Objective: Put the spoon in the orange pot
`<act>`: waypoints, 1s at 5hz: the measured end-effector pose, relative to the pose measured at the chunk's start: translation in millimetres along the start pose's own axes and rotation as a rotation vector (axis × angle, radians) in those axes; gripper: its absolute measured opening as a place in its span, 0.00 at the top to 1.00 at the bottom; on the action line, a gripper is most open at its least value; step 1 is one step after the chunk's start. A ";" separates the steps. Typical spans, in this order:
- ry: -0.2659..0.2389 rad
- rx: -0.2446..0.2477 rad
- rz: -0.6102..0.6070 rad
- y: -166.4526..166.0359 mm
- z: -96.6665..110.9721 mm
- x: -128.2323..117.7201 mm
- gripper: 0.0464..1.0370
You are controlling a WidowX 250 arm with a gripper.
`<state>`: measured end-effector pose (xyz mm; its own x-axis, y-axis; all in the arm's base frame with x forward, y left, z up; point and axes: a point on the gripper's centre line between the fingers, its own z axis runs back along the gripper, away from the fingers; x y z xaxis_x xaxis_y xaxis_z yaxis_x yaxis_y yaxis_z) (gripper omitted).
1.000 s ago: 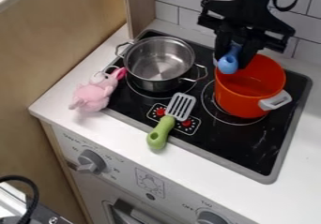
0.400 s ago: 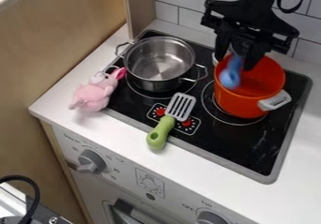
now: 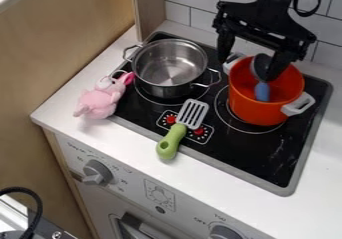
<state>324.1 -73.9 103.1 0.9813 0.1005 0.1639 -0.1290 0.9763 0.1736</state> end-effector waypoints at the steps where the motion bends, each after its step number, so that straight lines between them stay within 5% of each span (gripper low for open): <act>1: 0.019 0.010 0.001 1.8 0.5 -3.1 0.04; 5: 0.060 -0.012 -0.011 4.3 22.2 -17.6 0.04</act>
<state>303.1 -75.7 122.5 0.9896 0.1006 0.1029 -0.1165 0.9797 0.1630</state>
